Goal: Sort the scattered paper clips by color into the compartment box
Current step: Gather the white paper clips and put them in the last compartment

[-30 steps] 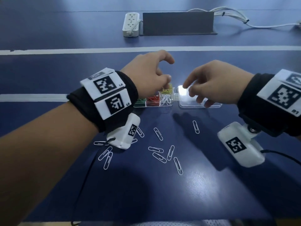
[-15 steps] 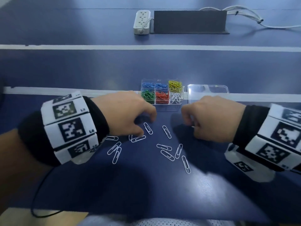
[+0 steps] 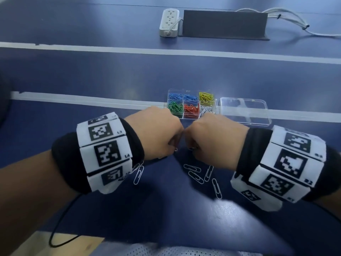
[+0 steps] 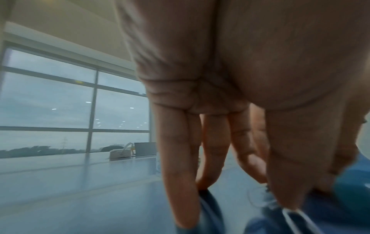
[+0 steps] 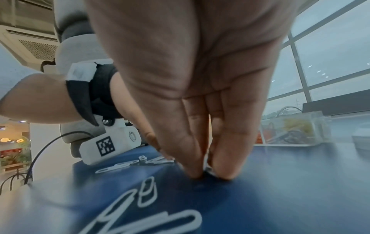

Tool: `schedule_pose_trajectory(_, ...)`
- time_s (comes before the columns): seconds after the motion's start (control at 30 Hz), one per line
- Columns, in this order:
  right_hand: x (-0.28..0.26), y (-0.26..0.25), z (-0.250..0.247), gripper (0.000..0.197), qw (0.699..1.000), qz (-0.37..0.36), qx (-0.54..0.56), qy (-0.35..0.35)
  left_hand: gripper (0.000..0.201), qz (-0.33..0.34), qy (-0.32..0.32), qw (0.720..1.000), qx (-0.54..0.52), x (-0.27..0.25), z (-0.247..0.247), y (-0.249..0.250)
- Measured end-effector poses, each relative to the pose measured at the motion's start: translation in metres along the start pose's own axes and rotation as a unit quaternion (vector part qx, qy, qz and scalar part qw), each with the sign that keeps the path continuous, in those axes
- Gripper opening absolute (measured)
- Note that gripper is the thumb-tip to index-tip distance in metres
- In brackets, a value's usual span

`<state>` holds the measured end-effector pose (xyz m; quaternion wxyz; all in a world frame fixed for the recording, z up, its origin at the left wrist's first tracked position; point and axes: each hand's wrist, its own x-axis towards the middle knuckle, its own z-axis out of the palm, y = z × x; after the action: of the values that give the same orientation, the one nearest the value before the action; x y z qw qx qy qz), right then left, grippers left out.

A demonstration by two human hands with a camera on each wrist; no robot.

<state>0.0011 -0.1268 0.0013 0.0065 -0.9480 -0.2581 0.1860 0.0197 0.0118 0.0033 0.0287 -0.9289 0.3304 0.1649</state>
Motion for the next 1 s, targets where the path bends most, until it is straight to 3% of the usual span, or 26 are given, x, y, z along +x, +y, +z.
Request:
schedule_pose_trajectory(0.2, -0.002, -0.004, -0.005, 0.024, 0.999, -0.021, 0.020, 0.016, 0.005, -0.032, 0.065, 0.978, -0.193, -0.009, -0.006, -0.028)
schedule_pose_trajectory(0.3, 0.006, -0.011, -0.010, 0.025, 0.997, -0.062, 0.033, 0.038, 0.016, -0.034, 0.089, 0.967, -0.235, -0.017, -0.007, -0.036)
schedule_pose_trajectory(0.47, 0.017, -0.023, -0.006, 0.027, 0.991, -0.129, -0.031, 0.022, 0.031, -0.038, 0.064, 0.981, -0.181, -0.028, -0.001, -0.047)
schedule_pose_trajectory(0.67, 0.018, -0.030, -0.001, 0.020, 0.976, -0.180, -0.120, -0.016, 0.021, -0.007, 0.023, 0.990, -0.139, -0.030, 0.010, -0.047)
schedule_pose_trajectory(0.83, 0.014, -0.025, 0.002, 0.025, 0.977, -0.170, -0.132, -0.009, 0.006, 0.039, 0.006, 0.992, -0.118, -0.025, 0.012, -0.032)
schedule_pose_trajectory(1.0, 0.005, -0.005, -0.007, 0.032, 0.992, -0.100, -0.071, -0.012, 0.025, 0.053, -0.034, 0.995, -0.080, -0.019, 0.013, -0.028)
